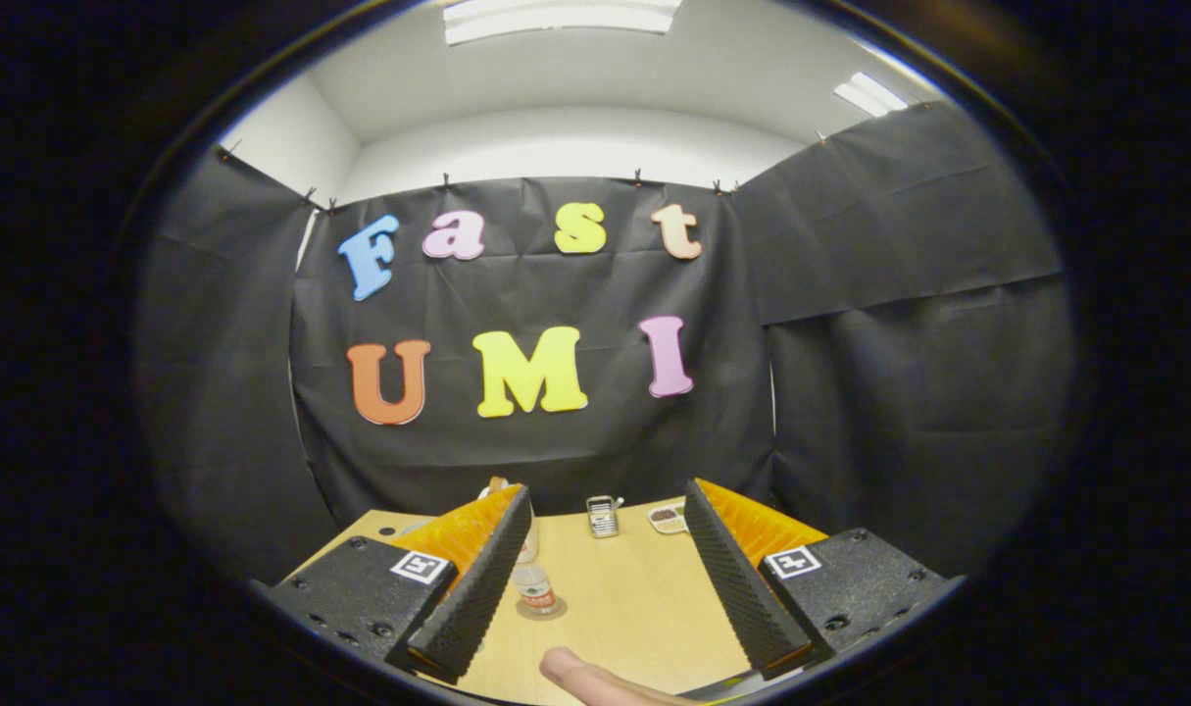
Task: Take the bottle from table, then pour the juice into the cup, finally place the bottle on the coaster
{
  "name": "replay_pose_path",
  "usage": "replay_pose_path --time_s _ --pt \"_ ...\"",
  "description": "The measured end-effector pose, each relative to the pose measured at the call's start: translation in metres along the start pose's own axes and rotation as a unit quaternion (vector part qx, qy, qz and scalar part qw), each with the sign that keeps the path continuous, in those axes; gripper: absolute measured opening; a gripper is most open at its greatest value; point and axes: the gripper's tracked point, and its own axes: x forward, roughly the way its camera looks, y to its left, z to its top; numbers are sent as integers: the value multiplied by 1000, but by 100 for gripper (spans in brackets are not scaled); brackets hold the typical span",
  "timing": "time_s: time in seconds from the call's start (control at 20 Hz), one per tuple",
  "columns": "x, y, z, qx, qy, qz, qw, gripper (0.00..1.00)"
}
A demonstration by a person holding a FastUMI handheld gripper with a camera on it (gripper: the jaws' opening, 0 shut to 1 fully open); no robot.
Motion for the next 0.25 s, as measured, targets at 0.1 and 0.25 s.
replay_pose_path --time_s 0.1,0.25 --pt "-2 6 0 -16 0 -1 1000 100" --pt "-6 14 -3 -29 9 5 1000 100"
